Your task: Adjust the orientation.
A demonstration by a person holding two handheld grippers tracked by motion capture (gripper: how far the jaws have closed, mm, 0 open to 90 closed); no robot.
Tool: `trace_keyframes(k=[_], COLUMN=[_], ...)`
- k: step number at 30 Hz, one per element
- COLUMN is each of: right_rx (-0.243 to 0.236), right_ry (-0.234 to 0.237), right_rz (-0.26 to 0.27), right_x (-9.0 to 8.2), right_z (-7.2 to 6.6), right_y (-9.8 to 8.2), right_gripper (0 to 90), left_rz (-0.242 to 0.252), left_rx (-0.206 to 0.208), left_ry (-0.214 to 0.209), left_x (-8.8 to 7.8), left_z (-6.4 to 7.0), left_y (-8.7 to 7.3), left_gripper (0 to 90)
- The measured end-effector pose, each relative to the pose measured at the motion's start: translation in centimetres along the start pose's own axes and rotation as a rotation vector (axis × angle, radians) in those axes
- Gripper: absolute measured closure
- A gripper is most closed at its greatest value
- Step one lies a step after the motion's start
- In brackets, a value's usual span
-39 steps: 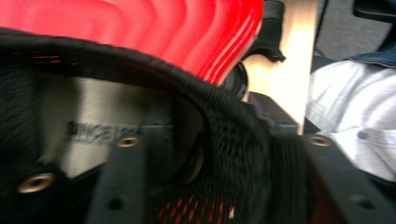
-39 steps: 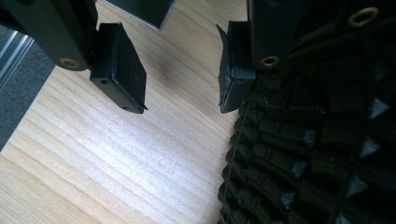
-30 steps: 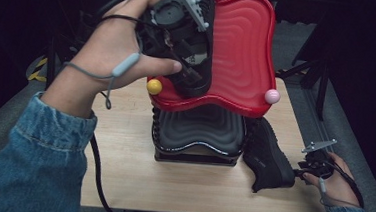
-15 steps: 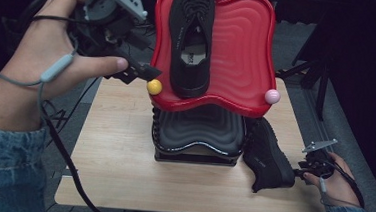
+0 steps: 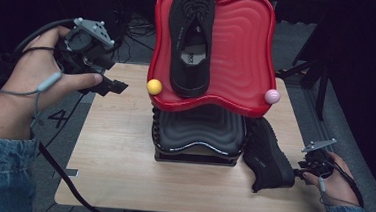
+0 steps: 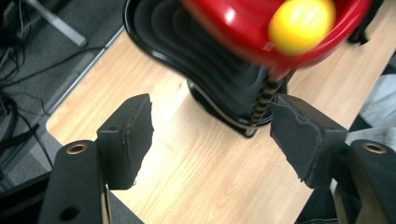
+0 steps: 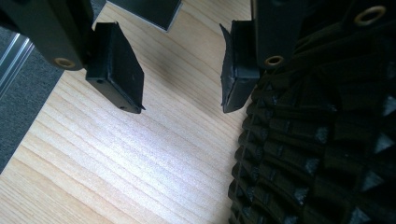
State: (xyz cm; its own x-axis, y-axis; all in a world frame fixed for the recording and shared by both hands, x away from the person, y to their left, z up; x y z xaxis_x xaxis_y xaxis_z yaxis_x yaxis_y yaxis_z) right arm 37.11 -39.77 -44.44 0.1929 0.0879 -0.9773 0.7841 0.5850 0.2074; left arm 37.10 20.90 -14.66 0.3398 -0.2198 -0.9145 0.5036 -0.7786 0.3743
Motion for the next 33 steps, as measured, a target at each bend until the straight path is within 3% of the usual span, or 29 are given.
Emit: trace_keyframes(k=[5,7,11,15,18,21,28,33], right_rx=[0.005,-0.014,-0.045,-0.038,-0.038,-0.04,0.0,0.007], right_ry=[0.003,-0.001,-0.022,-0.011,-0.007,-0.007,0.024,0.025], right_rz=[0.007,-0.012,-0.056,-0.061,-0.064,-0.066,-0.078,-0.047], right_x=[-0.1,-0.2,-0.2,0.0,0.0,-0.1,-0.7,-1.7], right_z=[0.2,0.4,0.6,0.6,0.5,0.5,0.2,0.2], right_y=[-0.2,-0.3,-0.4,-0.3,-0.3,-0.4,-0.4,-0.6], right_gripper=[50.7,55.3,59.9,60.0,60.5,60.5,58.4,59.7], left_rz=[-0.005,0.0,0.009,-0.05,-0.063,-0.065,-0.13,-0.114], left_rx=[-0.068,-0.093,-0.087,-0.08,-0.048,-0.044,0.029,-0.008], left_ry=[0.027,0.013,-0.07,-0.05,-0.054,-0.068,-0.167,-0.199], left_x=[3.7,5.9,10.3,13.5,15.1,16.7,19.4,21.3], left_z=[-0.2,-0.1,-0.1,0.1,0.4,1.0,2.3,3.4], left_y=[-1.8,-2.7,-4.0,-4.6,-5.0,-5.3,-6.2,-6.9], left_gripper=[29.0,28.9,28.8,28.2,29.5,28.3,32.7,31.5])
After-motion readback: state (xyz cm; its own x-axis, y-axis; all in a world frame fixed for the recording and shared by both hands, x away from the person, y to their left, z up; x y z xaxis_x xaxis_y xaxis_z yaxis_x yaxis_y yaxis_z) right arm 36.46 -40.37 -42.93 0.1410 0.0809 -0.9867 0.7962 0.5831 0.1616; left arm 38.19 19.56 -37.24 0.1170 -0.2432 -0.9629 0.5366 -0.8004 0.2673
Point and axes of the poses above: each handheld gripper's, and its own axes: x roughly forward along the jaws, y roughly out of its top, z roughly to its right, the point moved 1 cm from there along x, roughly forward along the jaws, and after that the axes turned 11 degrees about -z, right-handed, at the moved point
